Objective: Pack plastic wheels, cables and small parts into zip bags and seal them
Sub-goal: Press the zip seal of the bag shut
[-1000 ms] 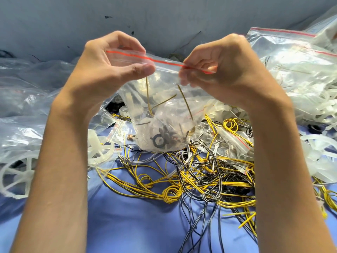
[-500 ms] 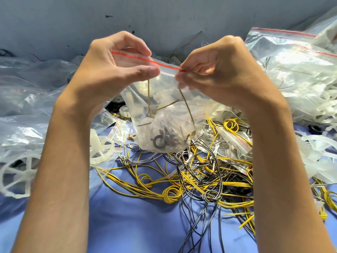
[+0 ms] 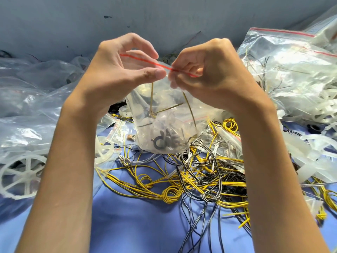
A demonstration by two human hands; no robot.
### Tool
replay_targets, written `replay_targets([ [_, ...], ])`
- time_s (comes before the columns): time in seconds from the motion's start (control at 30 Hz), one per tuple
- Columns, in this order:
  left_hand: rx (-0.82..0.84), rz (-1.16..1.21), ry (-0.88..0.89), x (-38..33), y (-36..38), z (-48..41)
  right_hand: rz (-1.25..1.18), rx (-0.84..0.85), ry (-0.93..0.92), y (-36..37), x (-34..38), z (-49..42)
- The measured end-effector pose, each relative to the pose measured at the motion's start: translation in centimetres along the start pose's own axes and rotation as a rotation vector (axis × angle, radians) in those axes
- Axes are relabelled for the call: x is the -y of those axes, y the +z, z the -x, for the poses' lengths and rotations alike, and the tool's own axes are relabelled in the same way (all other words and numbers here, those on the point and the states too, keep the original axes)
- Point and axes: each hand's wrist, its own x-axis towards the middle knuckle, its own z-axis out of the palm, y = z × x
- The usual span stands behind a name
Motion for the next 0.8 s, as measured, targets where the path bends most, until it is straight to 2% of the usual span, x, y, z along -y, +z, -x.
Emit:
replay_targets([
  [0.4,0.062,-0.046,0.007,-0.1,-0.4,0.2,-0.008,-0.002,0.020,0.6,0.3,-0.1],
  [0.63,-0.056,-0.177,0.102,-0.1,0.9,-0.2,0.002,0.007,-0.001,0.1,0.1,-0.1],
  [0.8,-0.050,-0.156,0.117,-0.3,1.0,-0.3,-0.004,-0.031,0.004,0.1,0.0,0.0],
])
